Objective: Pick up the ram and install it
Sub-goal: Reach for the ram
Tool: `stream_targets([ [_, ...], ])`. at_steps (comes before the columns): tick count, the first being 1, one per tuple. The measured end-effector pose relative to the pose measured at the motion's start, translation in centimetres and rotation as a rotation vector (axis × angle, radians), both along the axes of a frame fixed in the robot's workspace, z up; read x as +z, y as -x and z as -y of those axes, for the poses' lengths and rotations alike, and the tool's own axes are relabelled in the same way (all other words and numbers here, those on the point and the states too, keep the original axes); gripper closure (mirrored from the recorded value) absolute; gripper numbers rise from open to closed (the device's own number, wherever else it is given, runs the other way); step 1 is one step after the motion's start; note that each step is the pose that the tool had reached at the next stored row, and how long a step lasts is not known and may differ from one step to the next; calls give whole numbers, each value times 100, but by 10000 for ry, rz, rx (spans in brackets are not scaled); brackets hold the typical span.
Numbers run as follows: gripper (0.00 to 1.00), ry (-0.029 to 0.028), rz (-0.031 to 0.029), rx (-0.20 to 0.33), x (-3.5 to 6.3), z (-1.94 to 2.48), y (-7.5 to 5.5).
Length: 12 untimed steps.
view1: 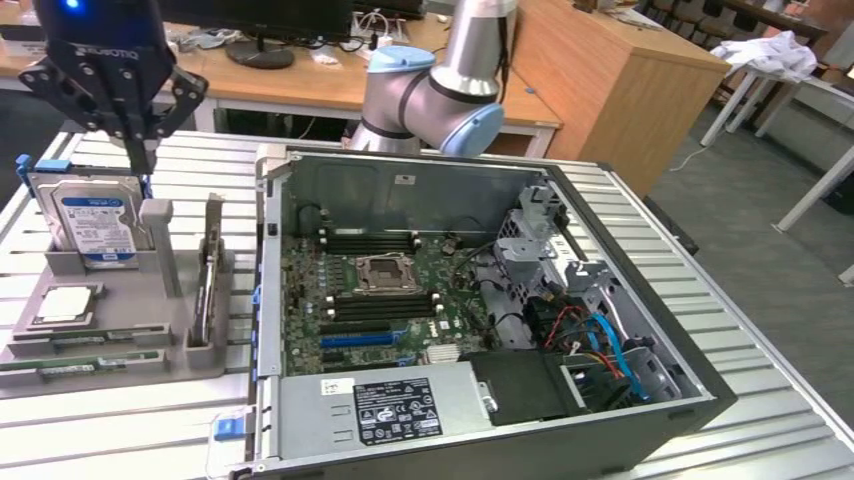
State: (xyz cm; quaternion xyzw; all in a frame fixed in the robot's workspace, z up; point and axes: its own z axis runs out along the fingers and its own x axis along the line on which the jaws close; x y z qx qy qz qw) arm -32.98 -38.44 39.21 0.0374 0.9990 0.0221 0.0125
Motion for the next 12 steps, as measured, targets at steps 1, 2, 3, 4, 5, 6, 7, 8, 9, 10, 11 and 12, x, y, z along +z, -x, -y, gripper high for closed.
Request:
stream_targets([
  [1,89,0,0,-1,0,-2,21],
  [2,89,0,0,0,-1,-4,43],
  [3,89,0,0,-1,-1,-6,67],
  [4,89,0,0,-1,-1,-8,90],
  [5,89,1,-1,-1,-1,-10,113],
  [6,89,0,0,0,-2,-12,136],
  [7,89,1,-1,0,-2,-14,160],
  [8,89,1,0,0,-3,-16,184],
  [9,89,0,-1,0,-3,-18,208],
  [10,89,1,0,0,-3,-20,231],
  [11,89,0,0,0,-4,-21,253],
  [12,89,1,0,0,-4,-23,276],
])
